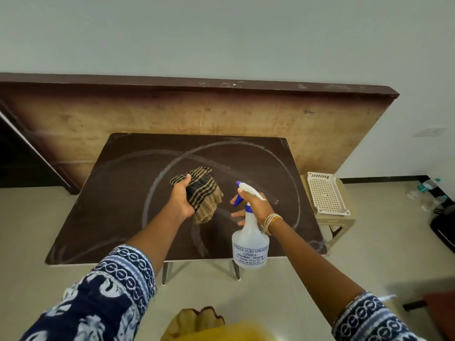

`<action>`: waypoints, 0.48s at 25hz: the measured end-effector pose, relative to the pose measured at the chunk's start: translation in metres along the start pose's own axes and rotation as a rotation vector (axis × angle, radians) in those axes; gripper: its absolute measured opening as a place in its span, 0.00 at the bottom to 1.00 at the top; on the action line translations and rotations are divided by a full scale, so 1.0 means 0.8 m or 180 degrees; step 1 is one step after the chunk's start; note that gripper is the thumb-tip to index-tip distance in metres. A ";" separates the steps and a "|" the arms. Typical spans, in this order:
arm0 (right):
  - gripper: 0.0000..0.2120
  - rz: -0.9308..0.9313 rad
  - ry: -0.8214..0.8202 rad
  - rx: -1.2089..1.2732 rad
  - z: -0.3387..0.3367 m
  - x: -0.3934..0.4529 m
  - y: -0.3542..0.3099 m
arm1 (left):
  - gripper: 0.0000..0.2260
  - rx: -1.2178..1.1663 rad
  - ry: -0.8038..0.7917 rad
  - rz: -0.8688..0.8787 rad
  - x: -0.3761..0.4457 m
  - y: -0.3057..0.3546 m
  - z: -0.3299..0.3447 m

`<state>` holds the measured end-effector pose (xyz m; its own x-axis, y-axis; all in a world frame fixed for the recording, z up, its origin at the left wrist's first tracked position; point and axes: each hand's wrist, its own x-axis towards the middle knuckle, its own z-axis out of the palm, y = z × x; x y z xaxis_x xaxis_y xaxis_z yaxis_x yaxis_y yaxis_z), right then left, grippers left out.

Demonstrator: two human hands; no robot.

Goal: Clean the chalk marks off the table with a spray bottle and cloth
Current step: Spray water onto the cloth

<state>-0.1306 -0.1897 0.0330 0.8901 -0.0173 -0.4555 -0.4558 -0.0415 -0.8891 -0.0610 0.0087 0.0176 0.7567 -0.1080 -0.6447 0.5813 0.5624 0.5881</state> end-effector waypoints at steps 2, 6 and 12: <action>0.16 -0.0206 -0.0153 -0.0127 0.020 -0.001 -0.011 | 0.18 -0.0166 -0.0068 -0.0045 -0.006 0.012 -0.016; 0.19 -0.0586 -0.0269 -0.0494 0.060 0.012 -0.038 | 0.16 -0.0140 -0.0265 0.0098 -0.005 0.053 -0.026; 0.20 -0.0349 -0.0437 -0.0283 0.117 0.050 -0.090 | 0.10 0.0056 -0.0334 0.0321 0.023 0.138 -0.033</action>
<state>-0.0627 -0.0940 0.0745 0.9227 0.1285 -0.3635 -0.3487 -0.1239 -0.9290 0.0090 0.0903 0.0576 0.8381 -0.1373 -0.5280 0.5053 0.5602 0.6564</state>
